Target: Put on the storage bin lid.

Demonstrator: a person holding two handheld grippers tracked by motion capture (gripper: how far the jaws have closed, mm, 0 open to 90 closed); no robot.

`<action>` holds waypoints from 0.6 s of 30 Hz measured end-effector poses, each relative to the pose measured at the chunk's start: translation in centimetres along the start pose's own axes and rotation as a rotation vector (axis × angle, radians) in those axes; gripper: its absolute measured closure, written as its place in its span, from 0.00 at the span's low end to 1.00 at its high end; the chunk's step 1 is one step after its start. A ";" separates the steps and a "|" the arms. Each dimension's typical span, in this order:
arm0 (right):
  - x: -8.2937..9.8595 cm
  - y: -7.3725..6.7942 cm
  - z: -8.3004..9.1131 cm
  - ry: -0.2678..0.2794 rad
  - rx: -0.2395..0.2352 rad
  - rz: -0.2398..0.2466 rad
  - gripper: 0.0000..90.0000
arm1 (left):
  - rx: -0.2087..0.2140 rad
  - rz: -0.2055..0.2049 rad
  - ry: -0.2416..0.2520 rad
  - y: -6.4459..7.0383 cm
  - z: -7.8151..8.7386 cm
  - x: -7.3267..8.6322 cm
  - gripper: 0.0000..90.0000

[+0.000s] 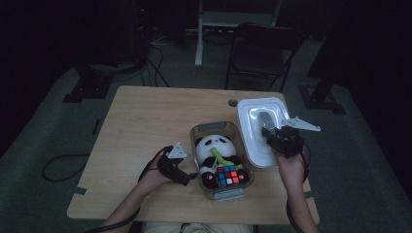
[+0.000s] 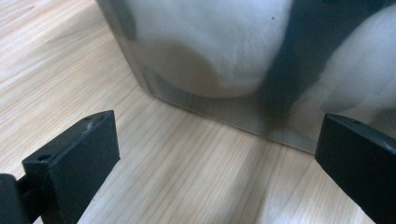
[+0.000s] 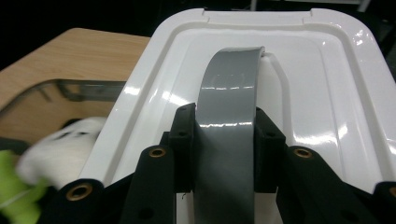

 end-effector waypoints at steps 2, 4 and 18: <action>-0.1 -0.6 0.2 0.000 -0.012 0.006 0.75 | 0.014 -0.006 0.009 0.5 -0.3 -0.6 0.00; -0.2 -1.1 0.4 0.001 -0.021 0.018 0.75 | 0.024 -0.019 0.008 1.0 -0.6 -1.1 0.00; 1.0 -7.2 -0.4 -0.065 -0.169 0.090 0.75 | 0.030 -0.026 0.020 2.3 -1.9 -2.9 0.00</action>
Point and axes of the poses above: each handheld gripper's, and its own axes: z roughly backward along the jaws, x roughly out of its underside, y roughly to its right, the point moved 10 cm from there along -z, roughly forward along the jaws, and after that the axes turned 14 degrees about -x, right-handed, at the moved point
